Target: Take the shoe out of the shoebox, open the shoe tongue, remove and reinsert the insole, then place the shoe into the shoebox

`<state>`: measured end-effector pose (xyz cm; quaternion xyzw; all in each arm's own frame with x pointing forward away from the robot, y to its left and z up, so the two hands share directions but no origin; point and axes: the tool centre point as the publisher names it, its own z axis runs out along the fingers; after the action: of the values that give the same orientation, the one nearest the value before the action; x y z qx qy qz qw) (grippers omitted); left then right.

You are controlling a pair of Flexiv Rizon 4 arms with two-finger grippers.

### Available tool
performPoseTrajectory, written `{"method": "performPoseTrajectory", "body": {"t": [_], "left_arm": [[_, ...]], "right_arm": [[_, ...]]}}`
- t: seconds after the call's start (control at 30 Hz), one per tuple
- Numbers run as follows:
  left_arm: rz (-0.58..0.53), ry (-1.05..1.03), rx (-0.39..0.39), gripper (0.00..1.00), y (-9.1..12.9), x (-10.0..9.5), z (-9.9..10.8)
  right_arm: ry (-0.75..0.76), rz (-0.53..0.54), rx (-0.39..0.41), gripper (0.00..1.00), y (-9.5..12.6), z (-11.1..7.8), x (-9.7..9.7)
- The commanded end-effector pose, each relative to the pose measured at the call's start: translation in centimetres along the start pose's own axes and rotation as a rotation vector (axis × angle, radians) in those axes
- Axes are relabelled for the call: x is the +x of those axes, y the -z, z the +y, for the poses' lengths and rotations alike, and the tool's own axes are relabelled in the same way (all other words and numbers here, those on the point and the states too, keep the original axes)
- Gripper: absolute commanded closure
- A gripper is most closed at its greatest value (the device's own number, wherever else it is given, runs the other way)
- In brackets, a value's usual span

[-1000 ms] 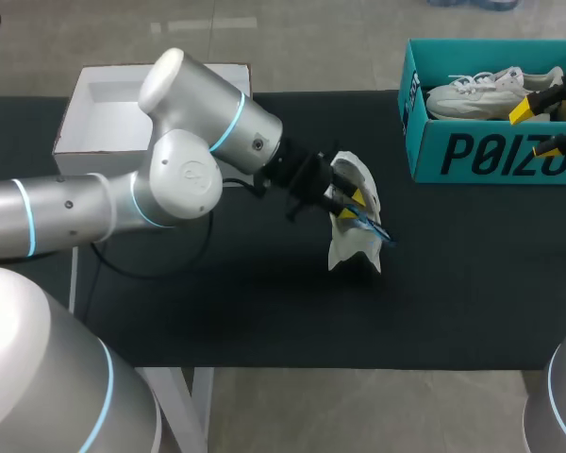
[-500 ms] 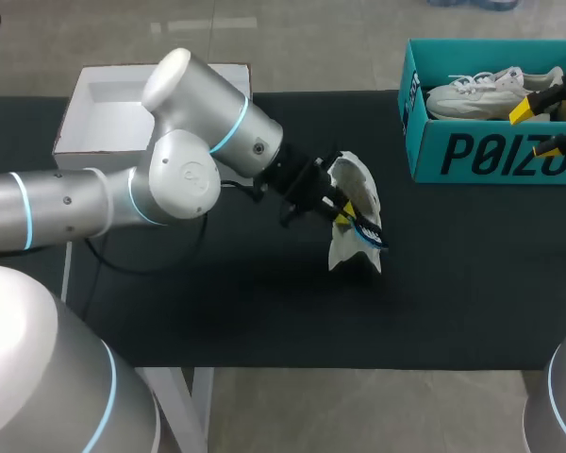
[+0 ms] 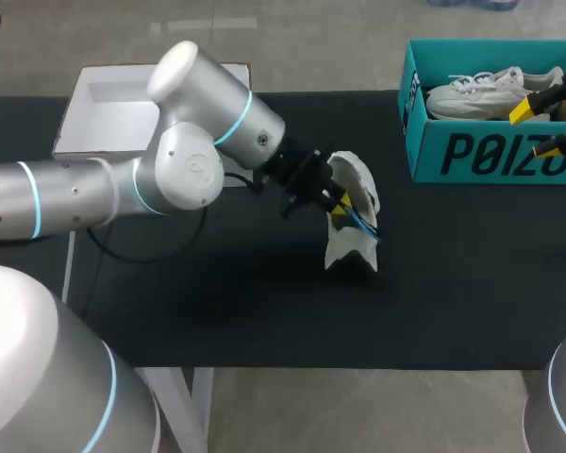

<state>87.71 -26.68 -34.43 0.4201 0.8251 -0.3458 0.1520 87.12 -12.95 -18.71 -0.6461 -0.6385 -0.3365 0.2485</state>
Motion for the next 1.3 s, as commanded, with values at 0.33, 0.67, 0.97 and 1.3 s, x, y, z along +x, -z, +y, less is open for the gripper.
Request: {"method": "performPoseTrajectory", "body": {"t": [0.33,0.67,0.97,1.3], "left_arm": [[-0.039,-0.023,0.027,0.27,1.1,0.3,-2.7],[-0.003,-0.052,0.041,1.00,-0.4,0.5,-2.9],[-0.011,-0.044,0.001,1.00,-0.8,0.6,-1.2],[-0.106,0.007,-0.099,1.00,-1.9,0.7,1.3]], "right_arm": [[-0.001,-0.002,0.000,0.00,0.0,0.0,0.0],[-0.001,-0.002,0.000,0.00,0.0,0.0,0.0],[-0.001,-0.002,0.000,0.00,0.0,0.0,0.0],[-0.001,-0.002,0.000,0.00,0.0,0.0,0.0]]}}
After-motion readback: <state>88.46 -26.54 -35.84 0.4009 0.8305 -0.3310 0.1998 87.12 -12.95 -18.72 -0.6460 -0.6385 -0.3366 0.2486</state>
